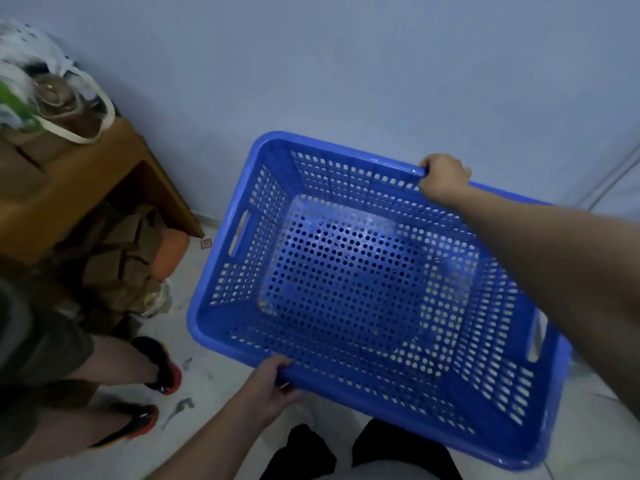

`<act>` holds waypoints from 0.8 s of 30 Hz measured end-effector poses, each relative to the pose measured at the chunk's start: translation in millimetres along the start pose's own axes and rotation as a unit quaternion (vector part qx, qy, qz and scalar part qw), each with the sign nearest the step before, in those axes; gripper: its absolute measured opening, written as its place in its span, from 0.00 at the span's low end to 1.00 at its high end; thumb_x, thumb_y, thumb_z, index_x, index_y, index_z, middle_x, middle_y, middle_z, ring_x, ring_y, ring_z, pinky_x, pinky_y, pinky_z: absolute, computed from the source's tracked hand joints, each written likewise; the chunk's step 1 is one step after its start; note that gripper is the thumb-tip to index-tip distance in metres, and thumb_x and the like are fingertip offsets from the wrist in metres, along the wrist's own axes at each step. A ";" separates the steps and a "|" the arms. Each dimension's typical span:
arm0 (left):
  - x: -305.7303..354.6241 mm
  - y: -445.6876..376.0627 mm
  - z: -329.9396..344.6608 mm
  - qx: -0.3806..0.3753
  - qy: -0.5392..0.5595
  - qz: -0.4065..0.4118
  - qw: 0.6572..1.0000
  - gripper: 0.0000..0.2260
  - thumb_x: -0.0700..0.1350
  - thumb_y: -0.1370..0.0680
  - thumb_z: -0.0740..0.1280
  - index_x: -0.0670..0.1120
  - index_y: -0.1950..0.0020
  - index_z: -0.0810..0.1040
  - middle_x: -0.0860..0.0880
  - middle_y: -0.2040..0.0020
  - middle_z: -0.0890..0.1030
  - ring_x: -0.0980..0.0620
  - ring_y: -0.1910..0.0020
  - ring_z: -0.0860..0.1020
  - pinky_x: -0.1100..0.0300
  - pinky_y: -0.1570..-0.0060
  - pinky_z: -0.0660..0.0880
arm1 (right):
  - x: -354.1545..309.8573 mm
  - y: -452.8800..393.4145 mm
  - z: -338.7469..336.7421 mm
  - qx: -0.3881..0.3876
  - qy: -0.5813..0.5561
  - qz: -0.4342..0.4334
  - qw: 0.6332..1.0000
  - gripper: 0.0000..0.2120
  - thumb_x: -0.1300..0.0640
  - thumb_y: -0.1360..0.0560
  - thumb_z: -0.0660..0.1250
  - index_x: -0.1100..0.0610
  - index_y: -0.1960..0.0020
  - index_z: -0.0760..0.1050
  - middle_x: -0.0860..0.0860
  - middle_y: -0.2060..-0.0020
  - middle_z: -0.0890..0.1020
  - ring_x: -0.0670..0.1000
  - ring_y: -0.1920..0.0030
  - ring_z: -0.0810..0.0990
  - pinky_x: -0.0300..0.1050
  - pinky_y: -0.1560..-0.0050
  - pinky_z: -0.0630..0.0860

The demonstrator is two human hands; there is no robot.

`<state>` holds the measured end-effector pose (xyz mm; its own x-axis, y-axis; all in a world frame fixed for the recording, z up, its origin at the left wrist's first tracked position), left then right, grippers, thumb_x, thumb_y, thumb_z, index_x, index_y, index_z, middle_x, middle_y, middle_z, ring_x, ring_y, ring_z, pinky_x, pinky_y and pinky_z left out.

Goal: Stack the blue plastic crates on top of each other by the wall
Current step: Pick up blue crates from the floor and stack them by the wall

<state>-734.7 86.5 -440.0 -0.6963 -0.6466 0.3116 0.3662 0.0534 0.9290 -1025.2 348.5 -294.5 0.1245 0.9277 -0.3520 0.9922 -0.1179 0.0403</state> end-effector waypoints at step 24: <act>126.0 -265.2 141.6 0.152 0.005 -0.120 0.981 0.21 0.34 0.22 0.64 0.44 0.29 0.68 0.39 0.33 0.74 0.35 0.39 0.74 0.43 0.48 0.74 | 31.0 -305.4 263.6 -0.124 0.198 0.071 0.970 0.10 0.58 0.22 0.61 0.57 0.42 0.73 0.56 0.64 0.66 0.61 0.44 0.71 0.53 0.46 0.62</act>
<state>-1006.9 98.7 -618.9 -0.7327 -0.6763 0.0761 -0.0096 0.1221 0.9925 -1325.5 319.9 -564.2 0.2037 0.9773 0.0579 0.9295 -0.2116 0.3021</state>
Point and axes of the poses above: each hand's wrist, its own y-axis away from the middle knuckle, its own z-axis out of the palm, x = y × z, the point moved 1 cm from there along -y, towards the middle knuckle
